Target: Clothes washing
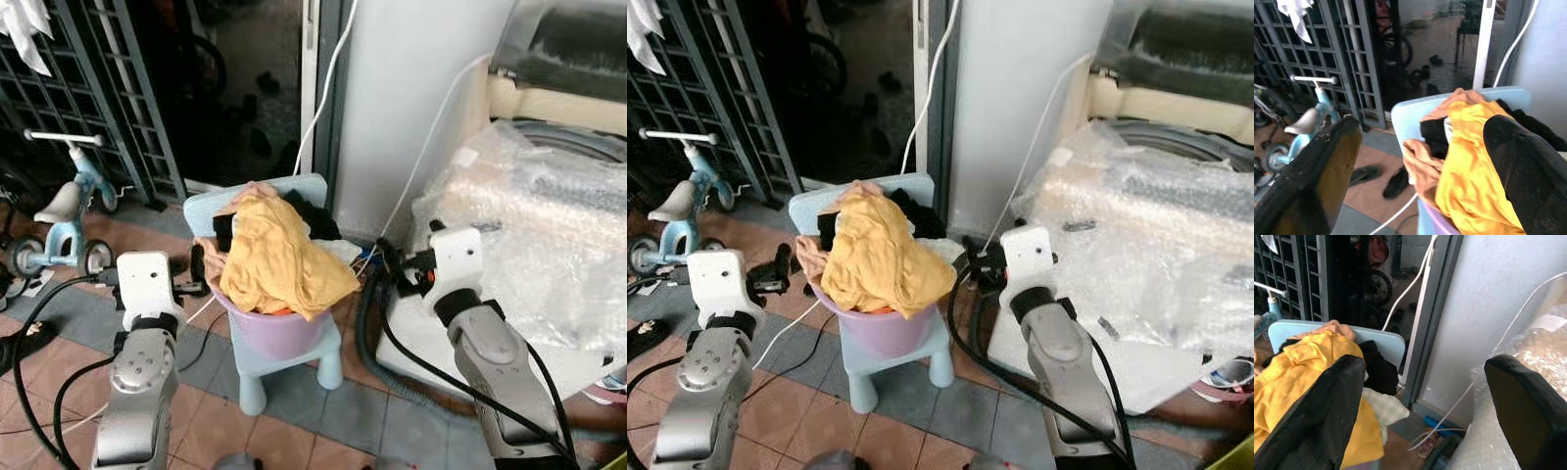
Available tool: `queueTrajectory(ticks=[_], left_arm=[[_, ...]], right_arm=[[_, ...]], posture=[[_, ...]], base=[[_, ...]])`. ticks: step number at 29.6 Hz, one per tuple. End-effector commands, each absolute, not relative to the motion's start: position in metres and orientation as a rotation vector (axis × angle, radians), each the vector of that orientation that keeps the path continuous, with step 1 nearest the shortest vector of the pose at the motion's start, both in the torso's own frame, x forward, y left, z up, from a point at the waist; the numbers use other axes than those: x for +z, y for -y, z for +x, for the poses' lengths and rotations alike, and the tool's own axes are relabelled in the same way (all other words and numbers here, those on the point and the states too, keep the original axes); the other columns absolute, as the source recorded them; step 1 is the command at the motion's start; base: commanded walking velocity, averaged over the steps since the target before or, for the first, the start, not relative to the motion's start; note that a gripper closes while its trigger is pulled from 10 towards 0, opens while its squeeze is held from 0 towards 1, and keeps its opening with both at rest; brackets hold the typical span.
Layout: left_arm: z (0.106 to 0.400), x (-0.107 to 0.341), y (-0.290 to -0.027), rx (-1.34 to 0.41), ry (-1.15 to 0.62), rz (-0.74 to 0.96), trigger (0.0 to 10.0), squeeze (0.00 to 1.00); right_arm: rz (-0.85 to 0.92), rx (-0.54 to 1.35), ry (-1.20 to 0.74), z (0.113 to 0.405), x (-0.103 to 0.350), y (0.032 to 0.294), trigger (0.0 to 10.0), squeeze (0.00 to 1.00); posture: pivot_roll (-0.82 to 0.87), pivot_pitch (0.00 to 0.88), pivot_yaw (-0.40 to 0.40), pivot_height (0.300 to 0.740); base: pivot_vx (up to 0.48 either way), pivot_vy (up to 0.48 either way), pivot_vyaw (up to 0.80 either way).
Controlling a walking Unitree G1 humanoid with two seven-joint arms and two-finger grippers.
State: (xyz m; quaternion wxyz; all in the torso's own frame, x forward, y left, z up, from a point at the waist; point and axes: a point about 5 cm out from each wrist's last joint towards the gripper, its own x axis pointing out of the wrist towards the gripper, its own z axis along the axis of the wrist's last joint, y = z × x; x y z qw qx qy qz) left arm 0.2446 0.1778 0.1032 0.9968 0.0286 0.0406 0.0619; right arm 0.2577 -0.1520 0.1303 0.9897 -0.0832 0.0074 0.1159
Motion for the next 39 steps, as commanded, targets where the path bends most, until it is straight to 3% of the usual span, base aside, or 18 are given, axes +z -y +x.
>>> queueTrajectory(ticks=[1,15,22,27,32,35,39], left_arm=[[0.245,0.106,-0.18,0.131,-0.071,0.055,10.0,0.0],[0.244,0.095,-0.186,0.128,-0.093,0.077,10.0,0.0],[0.244,0.083,-0.187,0.114,-0.13,0.085,10.0,0.0],[0.247,0.082,-0.185,0.08,-0.102,0.078,10.0,0.0],[0.246,0.077,-0.193,0.062,-0.075,0.104,10.0,0.0],[0.247,0.079,-0.198,0.062,-0.031,0.179,10.0,0.0],[0.241,0.075,-0.198,0.062,-0.041,0.188,10.0,0.0]], right_arm=[[-0.16,0.236,-0.003,0.26,0.132,0.15,10.0,0.0],[-0.17,0.261,-0.042,0.268,0.122,0.153,10.0,0.0],[-0.167,0.2,-0.058,0.26,0.097,0.16,10.0,0.0],[-0.198,0.028,-0.045,0.266,0.091,0.174,10.0,0.0],[-0.293,0.075,-0.06,0.269,0.086,0.166,10.0,0.0],[-0.075,0.124,-0.079,0.272,0.084,0.158,10.0,0.0],[-0.112,0.137,-0.148,0.276,0.073,0.155,10.0,0.0]], posture=[[-0.03,0.0,0.026,0.74],[-0.03,0.0,0.02,0.74],[-0.03,0.0,0.028,0.74],[-0.02,0.0,0.036,0.74],[-0.02,0.0,0.024,0.74],[-0.01,0.0,0.006,0.74],[0.02,0.0,-0.02,0.74]], base=[[0.356,0.0,0.78],[0.416,0.0,0.64],[0.404,0.0,0.0],[0.0,0.0,0.0],[0.0,0.0,0.0],[0.0,0.0,0.0],[0.0,0.0,0.0]])
